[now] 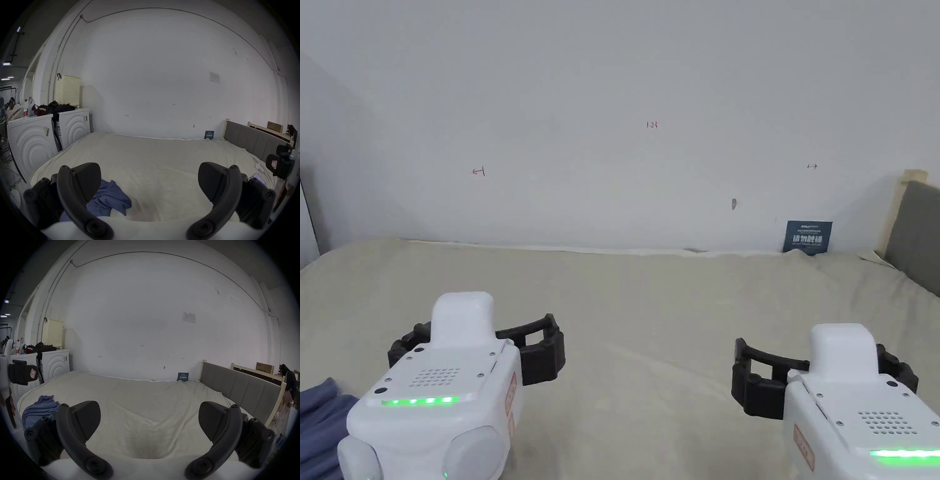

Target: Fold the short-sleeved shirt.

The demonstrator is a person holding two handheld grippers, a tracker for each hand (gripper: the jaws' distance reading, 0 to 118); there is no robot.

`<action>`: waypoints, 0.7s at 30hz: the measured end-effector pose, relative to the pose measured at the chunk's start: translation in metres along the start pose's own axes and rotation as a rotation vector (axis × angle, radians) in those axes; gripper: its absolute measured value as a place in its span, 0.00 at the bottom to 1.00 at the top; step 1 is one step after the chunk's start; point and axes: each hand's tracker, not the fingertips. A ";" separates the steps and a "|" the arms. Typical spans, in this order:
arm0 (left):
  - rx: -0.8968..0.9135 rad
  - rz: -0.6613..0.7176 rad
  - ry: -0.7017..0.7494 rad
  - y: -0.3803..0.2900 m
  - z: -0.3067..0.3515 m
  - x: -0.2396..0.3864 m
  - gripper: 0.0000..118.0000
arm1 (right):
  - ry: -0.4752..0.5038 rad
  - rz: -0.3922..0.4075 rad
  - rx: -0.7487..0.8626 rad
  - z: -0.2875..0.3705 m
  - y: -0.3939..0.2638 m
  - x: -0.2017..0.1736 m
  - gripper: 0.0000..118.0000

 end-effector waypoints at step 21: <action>-0.027 -0.017 -0.046 -0.006 0.004 0.000 0.00 | 0.022 -0.020 -0.048 0.002 -0.001 -0.005 0.00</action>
